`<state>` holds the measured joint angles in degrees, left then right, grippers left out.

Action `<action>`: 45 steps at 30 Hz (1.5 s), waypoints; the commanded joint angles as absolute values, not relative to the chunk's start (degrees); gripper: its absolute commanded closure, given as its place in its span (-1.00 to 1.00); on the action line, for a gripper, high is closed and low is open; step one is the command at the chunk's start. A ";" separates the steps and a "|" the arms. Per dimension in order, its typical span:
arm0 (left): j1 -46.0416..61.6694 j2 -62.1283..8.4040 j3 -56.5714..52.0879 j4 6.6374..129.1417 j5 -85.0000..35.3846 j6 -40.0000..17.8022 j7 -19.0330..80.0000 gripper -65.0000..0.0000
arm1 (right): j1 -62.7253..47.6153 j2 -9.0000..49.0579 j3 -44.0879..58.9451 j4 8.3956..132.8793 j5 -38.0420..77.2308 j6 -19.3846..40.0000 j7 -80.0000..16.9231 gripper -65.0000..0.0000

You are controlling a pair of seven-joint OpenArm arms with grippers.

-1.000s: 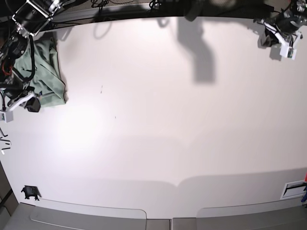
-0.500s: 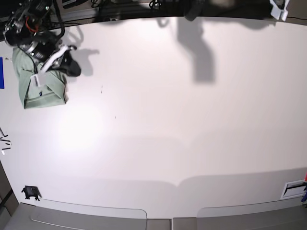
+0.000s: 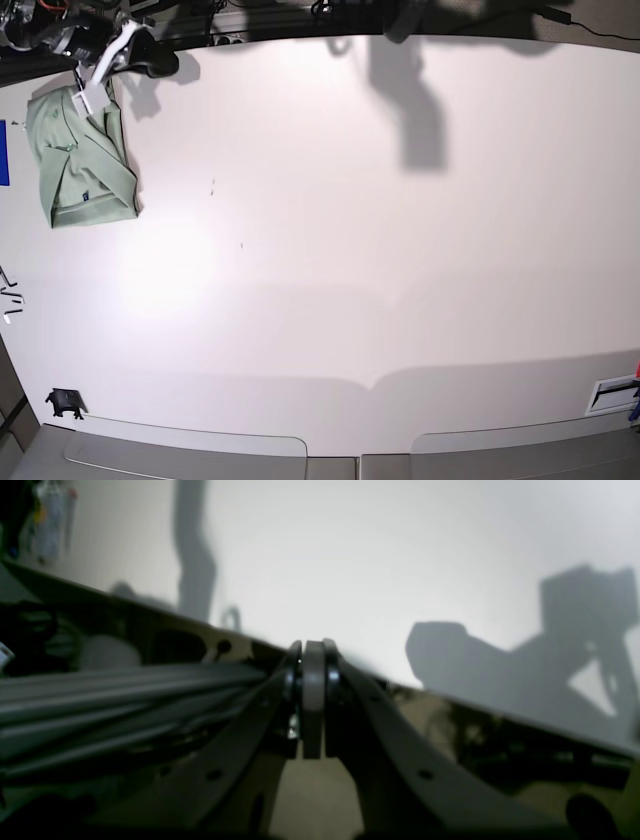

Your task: Fold the T-shirt properly

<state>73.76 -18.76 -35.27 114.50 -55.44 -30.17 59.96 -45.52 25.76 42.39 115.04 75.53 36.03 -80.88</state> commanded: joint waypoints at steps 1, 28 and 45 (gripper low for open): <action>75.00 -18.92 -35.59 115.20 -56.07 -30.41 59.99 1.00 | -46.92 26.92 42.74 115.87 77.14 36.18 -80.00 1.00; 75.00 -18.72 -35.59 115.11 -62.81 -30.48 68.75 1.00 | -64.97 28.42 42.74 115.87 76.47 36.14 -80.00 1.00; 74.06 -21.78 -23.83 89.76 -41.15 -34.81 47.07 1.00 | -64.58 30.11 18.46 106.54 41.67 38.57 -64.45 1.00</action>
